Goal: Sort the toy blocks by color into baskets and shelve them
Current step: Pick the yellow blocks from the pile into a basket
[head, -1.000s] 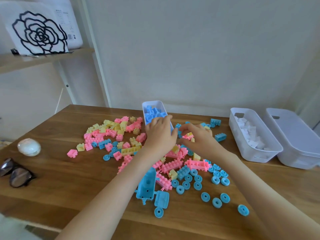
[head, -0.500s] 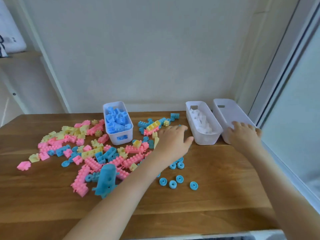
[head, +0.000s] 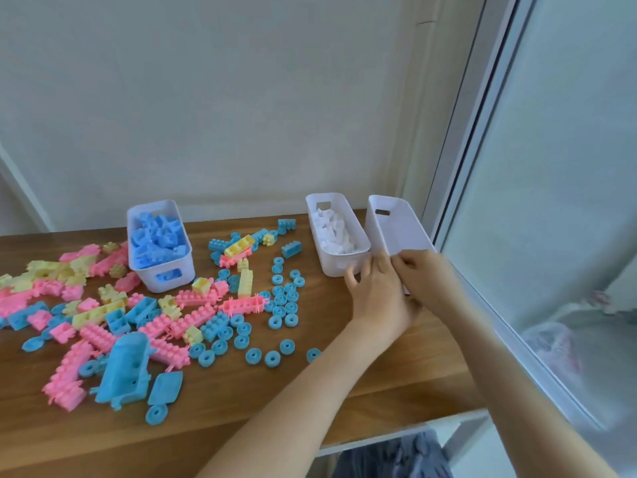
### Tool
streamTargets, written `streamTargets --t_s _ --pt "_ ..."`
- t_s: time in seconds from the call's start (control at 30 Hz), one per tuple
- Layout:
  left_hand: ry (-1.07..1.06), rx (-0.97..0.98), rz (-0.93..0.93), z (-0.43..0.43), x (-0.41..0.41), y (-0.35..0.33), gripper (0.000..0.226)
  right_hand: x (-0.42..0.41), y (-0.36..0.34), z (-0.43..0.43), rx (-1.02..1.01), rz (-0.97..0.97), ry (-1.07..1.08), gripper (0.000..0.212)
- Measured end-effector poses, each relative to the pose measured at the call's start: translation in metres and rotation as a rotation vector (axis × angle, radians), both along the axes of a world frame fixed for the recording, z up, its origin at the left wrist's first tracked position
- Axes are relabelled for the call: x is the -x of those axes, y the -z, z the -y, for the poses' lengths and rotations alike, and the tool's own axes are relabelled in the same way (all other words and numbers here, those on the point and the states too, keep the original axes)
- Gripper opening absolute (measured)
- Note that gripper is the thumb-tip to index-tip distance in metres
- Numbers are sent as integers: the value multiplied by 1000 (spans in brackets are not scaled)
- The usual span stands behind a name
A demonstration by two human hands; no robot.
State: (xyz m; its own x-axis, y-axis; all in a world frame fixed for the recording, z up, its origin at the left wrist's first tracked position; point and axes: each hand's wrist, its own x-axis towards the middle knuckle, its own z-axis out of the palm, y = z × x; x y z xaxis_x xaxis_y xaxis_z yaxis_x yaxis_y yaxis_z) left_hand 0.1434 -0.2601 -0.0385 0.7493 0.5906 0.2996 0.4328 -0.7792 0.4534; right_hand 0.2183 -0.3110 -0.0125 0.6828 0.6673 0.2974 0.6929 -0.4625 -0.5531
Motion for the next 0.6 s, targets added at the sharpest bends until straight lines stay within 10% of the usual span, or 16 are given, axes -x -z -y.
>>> streamTargets --t_s 0.6 --pt "40 -303 390 -17 -19 15 58 3 1 11 -426 -305 -9 37"
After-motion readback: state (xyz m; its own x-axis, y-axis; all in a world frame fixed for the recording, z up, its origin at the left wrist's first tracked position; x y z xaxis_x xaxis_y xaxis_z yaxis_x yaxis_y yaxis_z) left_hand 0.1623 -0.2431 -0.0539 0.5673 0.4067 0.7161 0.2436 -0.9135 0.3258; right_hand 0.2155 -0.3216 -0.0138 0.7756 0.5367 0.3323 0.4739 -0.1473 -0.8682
